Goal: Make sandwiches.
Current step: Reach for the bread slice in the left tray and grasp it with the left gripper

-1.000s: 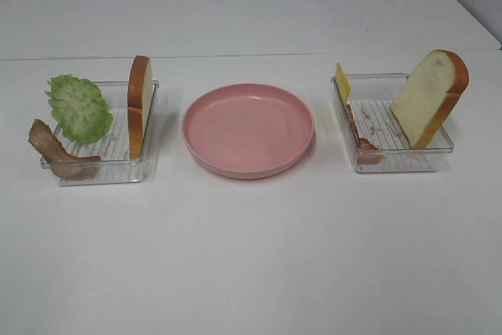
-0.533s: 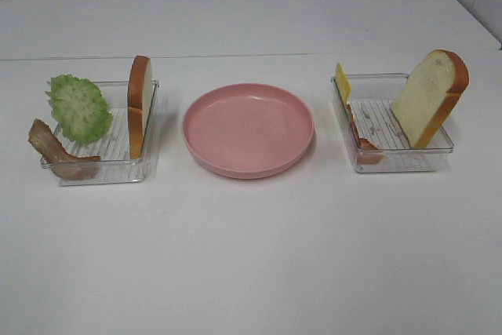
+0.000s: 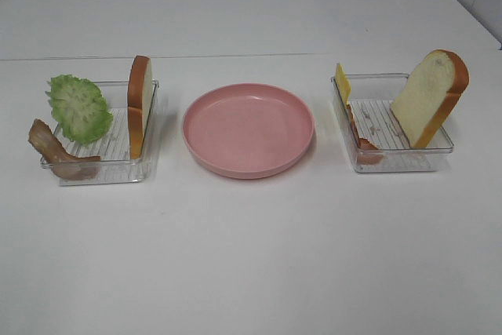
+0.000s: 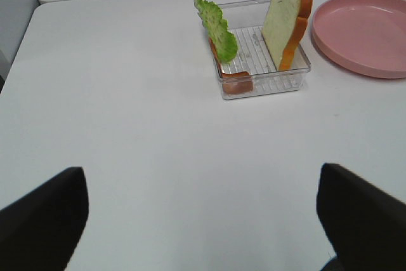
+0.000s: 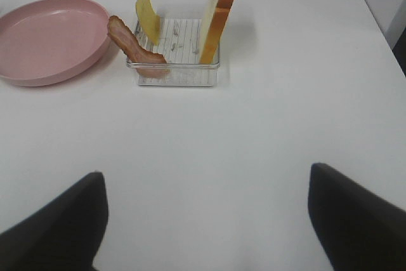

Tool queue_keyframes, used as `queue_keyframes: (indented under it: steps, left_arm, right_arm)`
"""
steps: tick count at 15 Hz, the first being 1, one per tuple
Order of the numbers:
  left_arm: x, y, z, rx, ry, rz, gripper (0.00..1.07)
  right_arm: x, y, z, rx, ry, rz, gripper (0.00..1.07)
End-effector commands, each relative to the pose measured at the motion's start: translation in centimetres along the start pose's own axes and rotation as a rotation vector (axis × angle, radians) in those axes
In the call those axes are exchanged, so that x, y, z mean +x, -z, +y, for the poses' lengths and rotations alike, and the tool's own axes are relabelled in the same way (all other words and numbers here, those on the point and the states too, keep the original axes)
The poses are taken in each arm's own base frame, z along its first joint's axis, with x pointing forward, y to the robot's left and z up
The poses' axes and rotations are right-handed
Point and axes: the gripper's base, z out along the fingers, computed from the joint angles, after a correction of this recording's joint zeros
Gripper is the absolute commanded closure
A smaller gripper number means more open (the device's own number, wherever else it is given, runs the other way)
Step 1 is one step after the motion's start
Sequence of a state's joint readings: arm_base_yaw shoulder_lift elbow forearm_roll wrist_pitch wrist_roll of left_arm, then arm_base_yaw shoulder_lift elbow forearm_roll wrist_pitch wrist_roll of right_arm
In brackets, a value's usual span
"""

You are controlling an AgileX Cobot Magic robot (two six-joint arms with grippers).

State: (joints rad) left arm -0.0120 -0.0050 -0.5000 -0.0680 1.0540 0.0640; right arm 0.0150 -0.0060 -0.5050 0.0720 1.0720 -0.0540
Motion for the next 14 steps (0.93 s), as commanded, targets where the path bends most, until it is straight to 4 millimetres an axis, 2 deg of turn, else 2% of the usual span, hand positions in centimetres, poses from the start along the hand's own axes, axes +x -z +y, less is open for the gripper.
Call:
queue_keyframes:
  steps: [1,10,11,12,14]
  left_arm:
    - [0.1,0.3,-0.1,0.008,0.000,-0.028,0.14]
    - [-0.1,0.4,-0.1,0.007,0.001,-0.041,0.14]
    - [-1.8,0.9,0.0,0.003,0.000,-0.086,0.15]
    - [-2.2,0.9,0.0,0.001,0.000,-0.091,0.15]
    - [-4.1,-0.2,0.0,0.011,0.011,-0.069,0.15]
  right_arm:
    - [0.0,0.1,0.0,0.006,0.007,-0.025,0.26]
    - [0.0,0.1,0.0,0.006,0.007,-0.025,0.26]
    - [0.0,0.1,0.0,0.006,0.007,-0.025,0.26]
    - [0.0,0.1,0.0,0.006,0.007,-0.025,0.26]
    - [0.0,0.1,0.0,0.006,0.007,-0.025,0.26]
